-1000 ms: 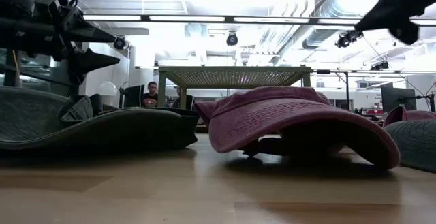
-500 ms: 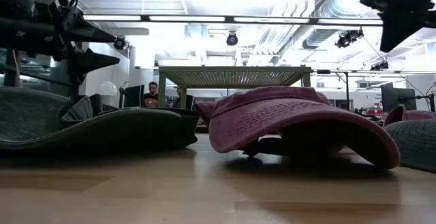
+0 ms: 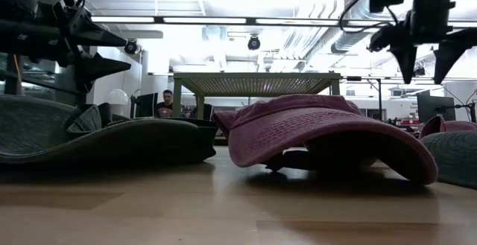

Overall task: Pick & Place hat
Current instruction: Put the top dark red cap on the shelf

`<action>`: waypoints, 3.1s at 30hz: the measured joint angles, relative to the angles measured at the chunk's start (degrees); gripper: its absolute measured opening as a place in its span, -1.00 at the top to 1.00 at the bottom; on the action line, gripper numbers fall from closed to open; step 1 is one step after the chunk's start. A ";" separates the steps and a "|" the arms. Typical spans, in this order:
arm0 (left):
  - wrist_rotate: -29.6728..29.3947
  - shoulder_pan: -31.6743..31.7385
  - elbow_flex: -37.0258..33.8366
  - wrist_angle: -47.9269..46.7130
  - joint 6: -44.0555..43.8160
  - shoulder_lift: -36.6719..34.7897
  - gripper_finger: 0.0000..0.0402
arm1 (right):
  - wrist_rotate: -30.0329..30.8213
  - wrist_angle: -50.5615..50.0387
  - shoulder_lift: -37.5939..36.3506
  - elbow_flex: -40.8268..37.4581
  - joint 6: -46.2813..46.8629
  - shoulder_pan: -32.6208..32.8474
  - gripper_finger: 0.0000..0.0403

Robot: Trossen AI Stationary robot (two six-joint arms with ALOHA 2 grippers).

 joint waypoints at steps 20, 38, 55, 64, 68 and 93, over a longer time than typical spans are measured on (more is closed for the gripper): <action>0.00 0.01 0.00 0.00 0.00 -0.02 -0.24 | -0.78 7.22 11.45 -8.85 5.90 -9.00 -0.53; 0.04 0.00 0.00 -0.02 0.00 -0.02 -0.24 | -2.51 10.96 11.58 -11.58 4.29 -11.02 -0.35; 0.04 0.02 0.00 -0.02 0.00 0.00 -0.24 | -2.22 11.61 11.65 -12.07 5.65 -10.99 0.50; 0.04 0.02 0.00 -0.02 0.00 -0.02 -0.24 | -2.96 11.61 11.65 -12.07 4.51 -10.93 0.96; 0.03 0.01 0.00 -0.02 0.00 -0.01 -0.24 | -3.83 11.59 11.27 -11.96 3.04 -10.78 0.98; 0.02 0.01 0.00 -0.02 0.00 -0.01 -0.24 | 5.09 -11.42 2.07 10.43 -0.22 -0.25 1.00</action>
